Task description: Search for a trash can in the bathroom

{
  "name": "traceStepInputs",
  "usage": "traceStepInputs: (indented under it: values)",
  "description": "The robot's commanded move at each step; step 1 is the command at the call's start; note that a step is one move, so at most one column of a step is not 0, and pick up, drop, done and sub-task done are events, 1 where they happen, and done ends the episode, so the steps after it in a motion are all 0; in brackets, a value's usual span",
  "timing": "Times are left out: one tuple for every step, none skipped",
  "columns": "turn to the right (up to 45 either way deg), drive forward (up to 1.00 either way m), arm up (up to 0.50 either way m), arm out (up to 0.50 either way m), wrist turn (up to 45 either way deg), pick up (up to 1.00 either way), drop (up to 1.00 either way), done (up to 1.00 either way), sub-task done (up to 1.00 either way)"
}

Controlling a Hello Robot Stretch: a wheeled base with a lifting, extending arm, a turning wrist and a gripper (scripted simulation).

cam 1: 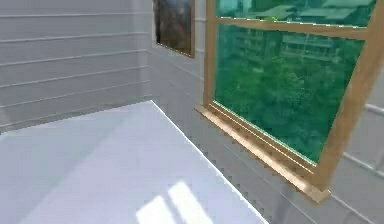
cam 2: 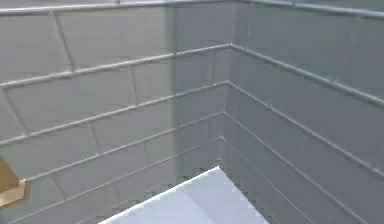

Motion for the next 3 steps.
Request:
traceStepInputs:
  values:
    - [-45.0, 0.0, 0.0, 0.0, 0.0, 0.0, 0.0, 0.0, 0.0]
    - [-45.0, 0.0, 0.0, 0.0, 0.0, 0.0, 0.0, 0.0, 0.0]
    - [-45.0, 0.0, 0.0, 0.0, 0.0, 0.0, 0.0, 0.0, 0.0]
